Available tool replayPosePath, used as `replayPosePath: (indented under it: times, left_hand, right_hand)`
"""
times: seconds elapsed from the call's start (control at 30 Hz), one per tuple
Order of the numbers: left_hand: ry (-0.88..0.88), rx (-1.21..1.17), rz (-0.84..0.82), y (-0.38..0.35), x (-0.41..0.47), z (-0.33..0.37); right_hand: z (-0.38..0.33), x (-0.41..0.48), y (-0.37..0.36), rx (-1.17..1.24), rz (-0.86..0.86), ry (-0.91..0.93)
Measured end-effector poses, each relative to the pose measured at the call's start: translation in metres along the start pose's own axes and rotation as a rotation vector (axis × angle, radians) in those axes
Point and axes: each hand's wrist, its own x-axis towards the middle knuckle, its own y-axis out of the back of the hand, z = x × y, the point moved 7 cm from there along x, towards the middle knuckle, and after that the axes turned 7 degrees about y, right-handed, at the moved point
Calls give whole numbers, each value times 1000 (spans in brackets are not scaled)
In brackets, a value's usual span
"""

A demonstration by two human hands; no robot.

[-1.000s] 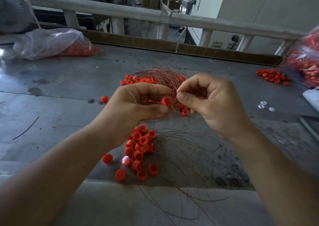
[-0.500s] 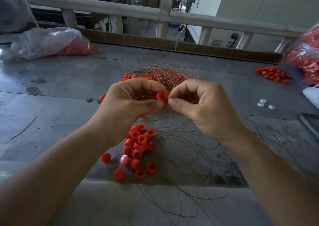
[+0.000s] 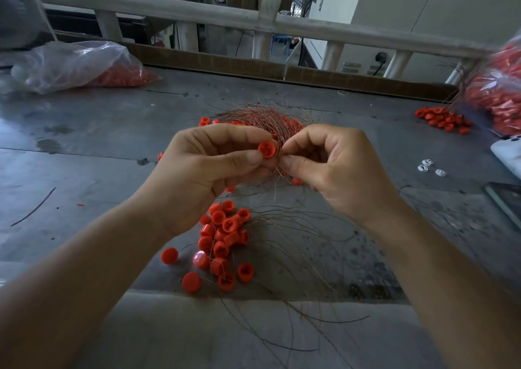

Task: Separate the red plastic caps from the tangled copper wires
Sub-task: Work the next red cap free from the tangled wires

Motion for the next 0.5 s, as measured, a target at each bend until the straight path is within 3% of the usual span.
replayPosePath:
  times: [0.5]
  left_hand:
    - [9,-2,-19,-1,-1,1]
  right_hand:
    - [-1,0,4,-15,22,2]
